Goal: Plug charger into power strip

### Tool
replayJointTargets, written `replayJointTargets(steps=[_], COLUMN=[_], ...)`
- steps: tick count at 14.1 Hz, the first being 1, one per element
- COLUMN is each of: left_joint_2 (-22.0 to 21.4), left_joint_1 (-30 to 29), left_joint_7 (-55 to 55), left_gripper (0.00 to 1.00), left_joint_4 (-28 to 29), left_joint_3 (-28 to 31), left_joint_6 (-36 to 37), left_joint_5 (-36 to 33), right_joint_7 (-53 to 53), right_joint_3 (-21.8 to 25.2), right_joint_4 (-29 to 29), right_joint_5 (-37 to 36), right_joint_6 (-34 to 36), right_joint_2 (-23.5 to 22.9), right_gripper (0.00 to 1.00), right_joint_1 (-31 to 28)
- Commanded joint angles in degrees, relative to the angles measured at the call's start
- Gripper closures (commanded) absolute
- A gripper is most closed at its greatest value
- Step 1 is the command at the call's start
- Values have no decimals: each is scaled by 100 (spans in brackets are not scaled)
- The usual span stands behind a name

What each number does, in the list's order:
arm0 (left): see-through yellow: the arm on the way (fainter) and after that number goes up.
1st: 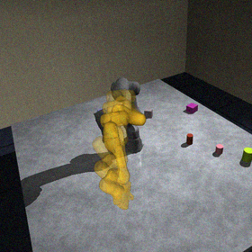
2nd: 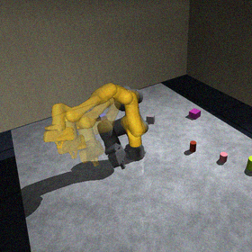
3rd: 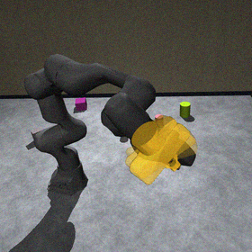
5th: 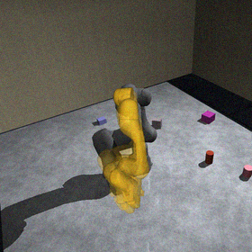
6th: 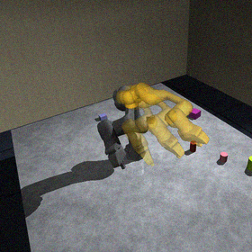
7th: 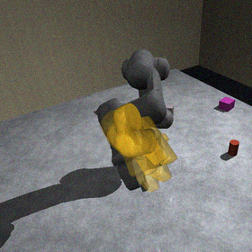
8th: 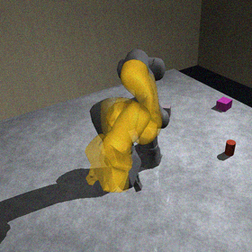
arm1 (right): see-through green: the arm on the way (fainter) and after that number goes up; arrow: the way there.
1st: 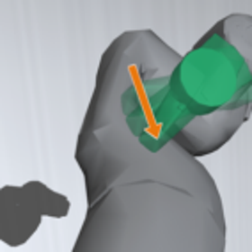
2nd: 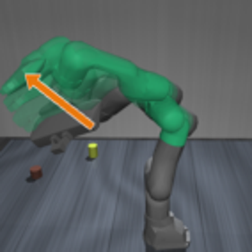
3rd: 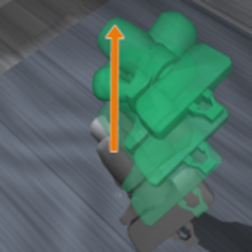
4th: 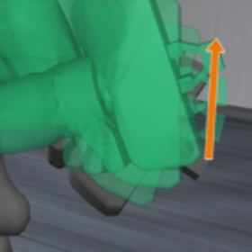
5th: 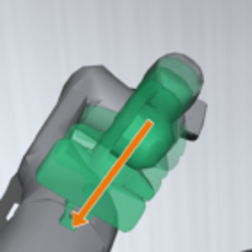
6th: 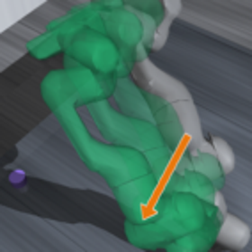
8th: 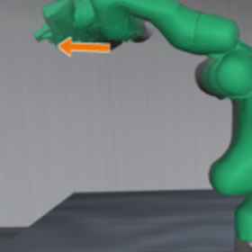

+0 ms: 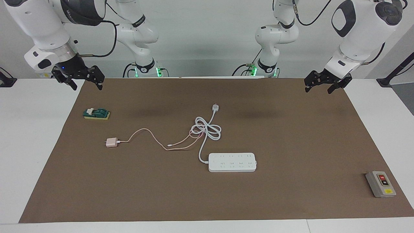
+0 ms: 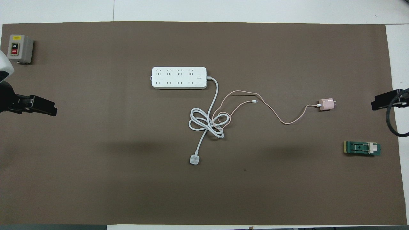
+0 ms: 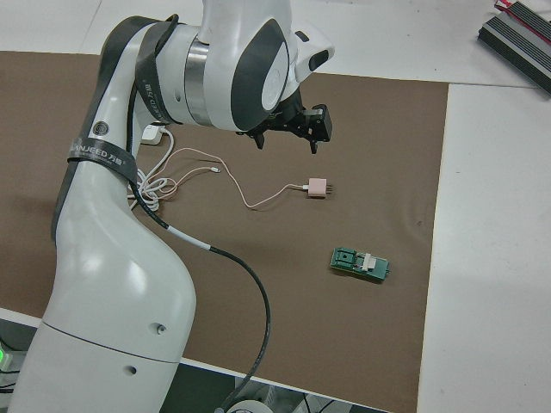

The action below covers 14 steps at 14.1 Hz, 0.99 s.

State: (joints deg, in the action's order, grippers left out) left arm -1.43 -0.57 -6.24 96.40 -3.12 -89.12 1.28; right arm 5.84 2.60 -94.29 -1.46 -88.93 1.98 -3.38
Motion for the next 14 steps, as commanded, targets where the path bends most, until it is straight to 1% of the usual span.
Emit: replayJointTargets(steps=[1,9,11,14], left_joint_2=[-112,-112,-104,-95], left_joint_1=[-66,13,4,-57], left_joint_7=[-70,-52,-61,-70], left_gripper=[0,0,0,0], left_joint_4=[125,125,116,124], left_joint_3=[-40,-57,-66,-66], left_joint_6=[-97,-105,-193,-421], left_joint_5=[-92,-92,-92,-92], right_joint_7=[84,102,75,233], right_joint_3=[-49,-58,-67,-76], right_joint_4=[42,16,7,-10], right_joint_5=[-82,-100,-371,-408], right_joint_6=[-45,-45,-89,-169], right_joint_2=[-5,4,13,21], right_gripper=[0,0,0,0], right_joint_1=[-57,-49,39,39])
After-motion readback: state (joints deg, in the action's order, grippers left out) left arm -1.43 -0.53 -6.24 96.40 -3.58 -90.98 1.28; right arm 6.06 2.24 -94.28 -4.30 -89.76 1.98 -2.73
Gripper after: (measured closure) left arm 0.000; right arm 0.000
